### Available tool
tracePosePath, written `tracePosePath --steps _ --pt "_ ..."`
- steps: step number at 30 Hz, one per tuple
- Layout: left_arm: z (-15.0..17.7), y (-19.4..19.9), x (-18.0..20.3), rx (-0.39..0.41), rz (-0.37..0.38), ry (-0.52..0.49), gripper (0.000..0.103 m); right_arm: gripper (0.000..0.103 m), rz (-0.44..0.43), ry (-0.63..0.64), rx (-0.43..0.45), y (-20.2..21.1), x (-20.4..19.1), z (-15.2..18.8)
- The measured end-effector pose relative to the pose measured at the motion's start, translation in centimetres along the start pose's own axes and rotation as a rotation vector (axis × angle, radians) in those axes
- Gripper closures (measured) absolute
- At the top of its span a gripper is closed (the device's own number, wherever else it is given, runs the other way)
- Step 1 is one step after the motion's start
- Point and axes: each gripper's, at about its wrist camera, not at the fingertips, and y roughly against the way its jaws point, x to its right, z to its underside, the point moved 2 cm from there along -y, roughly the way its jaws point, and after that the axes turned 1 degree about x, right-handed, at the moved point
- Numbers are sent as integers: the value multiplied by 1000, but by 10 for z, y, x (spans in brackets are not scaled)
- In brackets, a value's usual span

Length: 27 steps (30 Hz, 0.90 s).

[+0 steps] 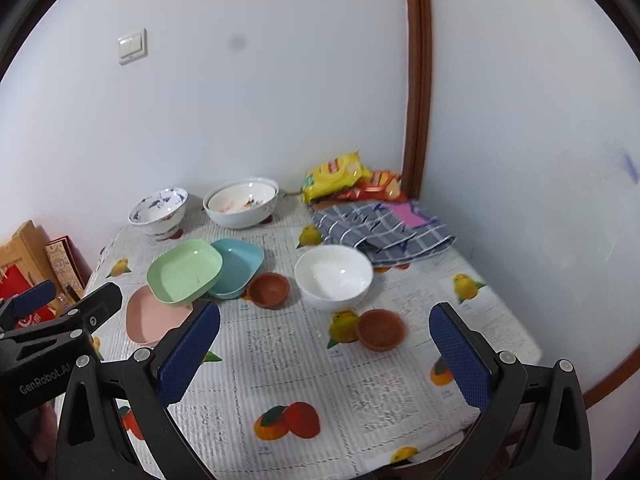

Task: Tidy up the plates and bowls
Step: 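Move both grippers to the green plate rim and close them on it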

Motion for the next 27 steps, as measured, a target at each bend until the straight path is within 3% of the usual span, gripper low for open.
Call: tracePosePath --steps 8,18,20,27 --pt "-10 -56 -22 -63 -48 -16 8 1 -48 86 -6 -52 -34 -14" --pt "-25 -121 -60 -125 -77 27 12 7 -184 116 -23 -118 -68 -41" --pt "-28 -133 -64 -135 -83 34 17 10 -220 99 -29 -131 -73 -48" --pt "-27 -173 -73 -170 -109 52 17 24 -302 57 -77 -183 -89 -48"
